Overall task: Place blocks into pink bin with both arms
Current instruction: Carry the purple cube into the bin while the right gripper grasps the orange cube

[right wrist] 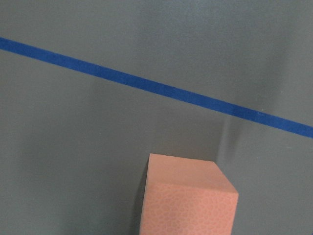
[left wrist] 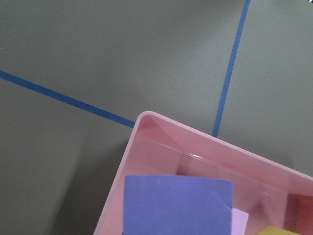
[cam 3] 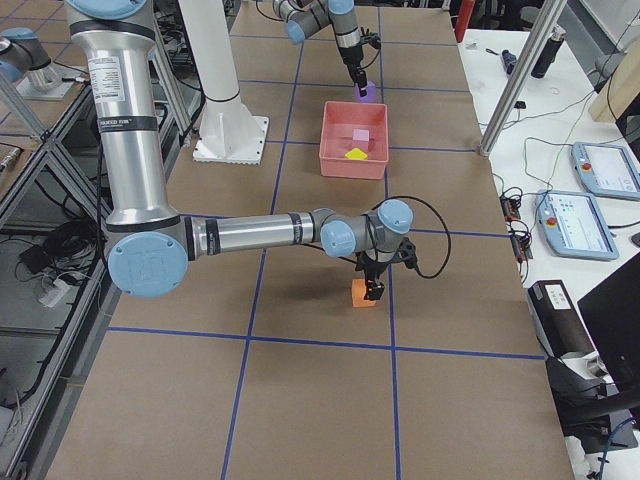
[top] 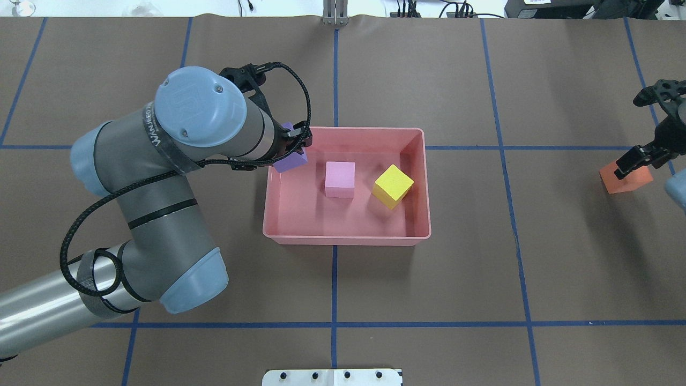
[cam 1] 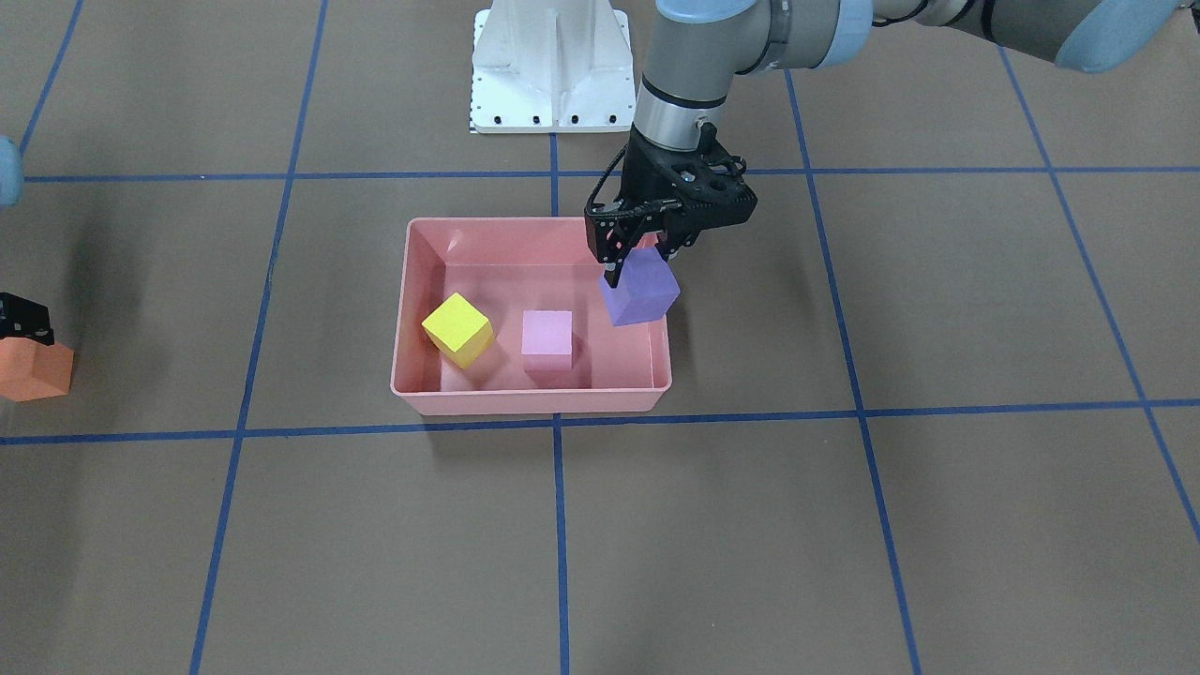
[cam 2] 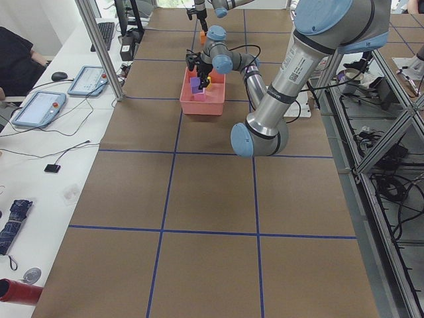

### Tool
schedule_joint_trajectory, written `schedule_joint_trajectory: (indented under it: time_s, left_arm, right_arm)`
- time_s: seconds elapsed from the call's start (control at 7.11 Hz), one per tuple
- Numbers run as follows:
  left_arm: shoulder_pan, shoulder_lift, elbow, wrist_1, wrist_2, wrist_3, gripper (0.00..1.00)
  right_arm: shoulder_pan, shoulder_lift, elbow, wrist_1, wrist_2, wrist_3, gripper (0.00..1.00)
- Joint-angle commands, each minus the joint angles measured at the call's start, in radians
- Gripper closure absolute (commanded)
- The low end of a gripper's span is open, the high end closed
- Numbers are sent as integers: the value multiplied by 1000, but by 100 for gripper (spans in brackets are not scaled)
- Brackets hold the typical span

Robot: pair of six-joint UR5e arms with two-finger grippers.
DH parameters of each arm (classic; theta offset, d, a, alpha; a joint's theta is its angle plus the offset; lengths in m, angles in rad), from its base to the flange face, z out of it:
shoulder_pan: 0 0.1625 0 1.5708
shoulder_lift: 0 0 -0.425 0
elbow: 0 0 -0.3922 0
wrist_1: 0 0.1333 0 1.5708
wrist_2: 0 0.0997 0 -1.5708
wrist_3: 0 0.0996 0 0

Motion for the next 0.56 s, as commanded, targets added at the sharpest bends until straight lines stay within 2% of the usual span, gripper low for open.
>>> schedule_joint_trajectory:
  time_s: [0.0, 0.42]
  left_arm:
    - [5, 3, 5, -1, 6, 0, 100]
    - [37, 11, 9, -1, 12, 1, 100]
  right_arm:
    - [-5, 28, -50, 0, -1, -22, 0]
    - [-11, 31, -82, 0, -5, -23, 0]
